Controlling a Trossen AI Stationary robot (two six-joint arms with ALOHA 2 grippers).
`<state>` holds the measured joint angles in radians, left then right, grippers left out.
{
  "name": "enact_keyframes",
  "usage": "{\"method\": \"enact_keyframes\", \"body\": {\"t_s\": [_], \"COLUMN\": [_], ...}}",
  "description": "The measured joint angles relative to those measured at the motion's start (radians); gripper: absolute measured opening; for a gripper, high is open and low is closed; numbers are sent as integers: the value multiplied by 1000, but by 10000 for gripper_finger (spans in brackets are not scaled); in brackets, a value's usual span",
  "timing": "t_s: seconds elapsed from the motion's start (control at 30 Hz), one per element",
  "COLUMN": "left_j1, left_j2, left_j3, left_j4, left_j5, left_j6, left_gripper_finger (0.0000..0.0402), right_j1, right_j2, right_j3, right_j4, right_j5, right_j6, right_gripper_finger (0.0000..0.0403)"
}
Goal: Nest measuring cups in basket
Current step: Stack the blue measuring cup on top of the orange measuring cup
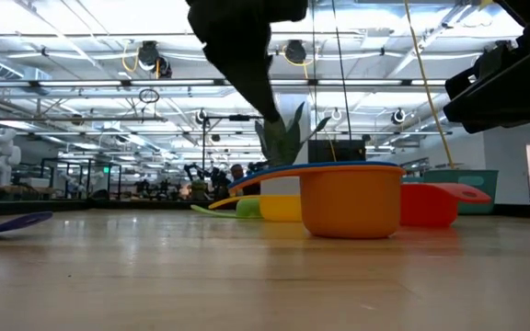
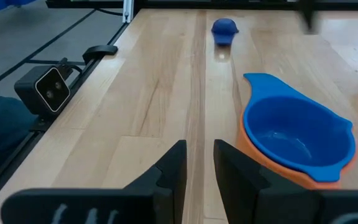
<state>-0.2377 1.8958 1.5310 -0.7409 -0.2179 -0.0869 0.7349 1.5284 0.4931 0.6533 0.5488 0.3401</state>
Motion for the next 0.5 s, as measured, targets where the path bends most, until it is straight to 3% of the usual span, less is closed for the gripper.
{"method": "enact_keyframes", "body": {"t_s": [0.13,0.27,0.4,0.5], "left_j1": [-77,-160,-196,-200], "left_j2": [-37,-47,-47,-48], "left_j3": [-124,-195,-226,-256], "left_j4": [164,305,342,354], "left_j5": [4,-57,-92,-123], "left_j6": [-60,-90,-119,-170], "left_gripper_finger": [243,244,249,275], "right_j1": [0,0,0,0], "right_j2": [0,0,0,0], "right_j3": [0,0,0,0], "right_j4": [-2,-2,3,11], "right_j5": [0,5,6,7], "right_j6": [6,7,7,7], "right_gripper_finger": [72,72,72,72]}}
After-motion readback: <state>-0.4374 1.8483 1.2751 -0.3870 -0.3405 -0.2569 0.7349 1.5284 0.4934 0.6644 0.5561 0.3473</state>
